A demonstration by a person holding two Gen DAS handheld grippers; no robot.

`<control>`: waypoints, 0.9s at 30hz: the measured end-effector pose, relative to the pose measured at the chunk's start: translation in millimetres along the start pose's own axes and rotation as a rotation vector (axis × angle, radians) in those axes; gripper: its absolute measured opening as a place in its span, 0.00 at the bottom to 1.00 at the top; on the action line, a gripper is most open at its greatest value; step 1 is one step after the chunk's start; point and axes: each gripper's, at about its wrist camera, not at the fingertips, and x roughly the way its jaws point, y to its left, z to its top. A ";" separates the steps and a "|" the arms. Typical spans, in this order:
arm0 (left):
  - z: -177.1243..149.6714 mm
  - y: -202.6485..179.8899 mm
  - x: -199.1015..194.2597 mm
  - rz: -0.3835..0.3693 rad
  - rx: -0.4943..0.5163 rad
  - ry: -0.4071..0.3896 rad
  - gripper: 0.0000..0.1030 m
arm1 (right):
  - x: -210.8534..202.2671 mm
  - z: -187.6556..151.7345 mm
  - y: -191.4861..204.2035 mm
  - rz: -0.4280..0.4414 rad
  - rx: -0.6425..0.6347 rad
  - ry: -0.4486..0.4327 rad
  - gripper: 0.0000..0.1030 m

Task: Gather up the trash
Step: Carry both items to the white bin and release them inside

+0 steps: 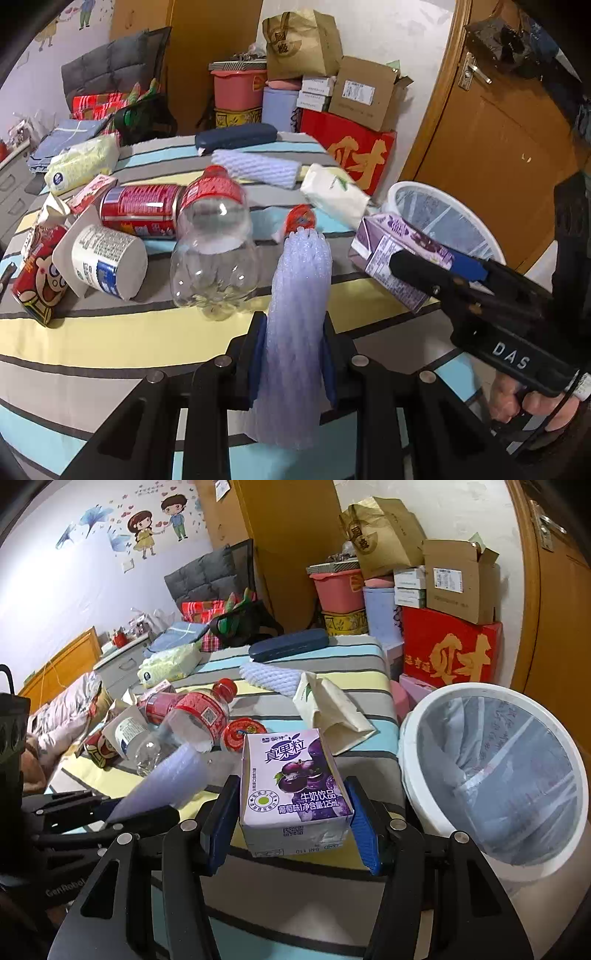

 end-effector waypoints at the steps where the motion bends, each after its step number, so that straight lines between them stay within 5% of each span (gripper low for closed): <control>1: 2.0 -2.7 -2.2 -0.001 0.004 -0.005 0.26 | -2.7 0.0 -1.2 -0.004 0.002 -0.004 0.55; 17: 56.3 -96.5 5.3 -0.117 0.147 -0.057 0.27 | -52.1 18.2 -69.2 -0.184 0.098 -0.133 0.56; 27: 80.8 -166.1 50.9 -0.185 0.223 -0.013 0.27 | -48.6 8.0 -117.1 -0.277 0.166 -0.076 0.56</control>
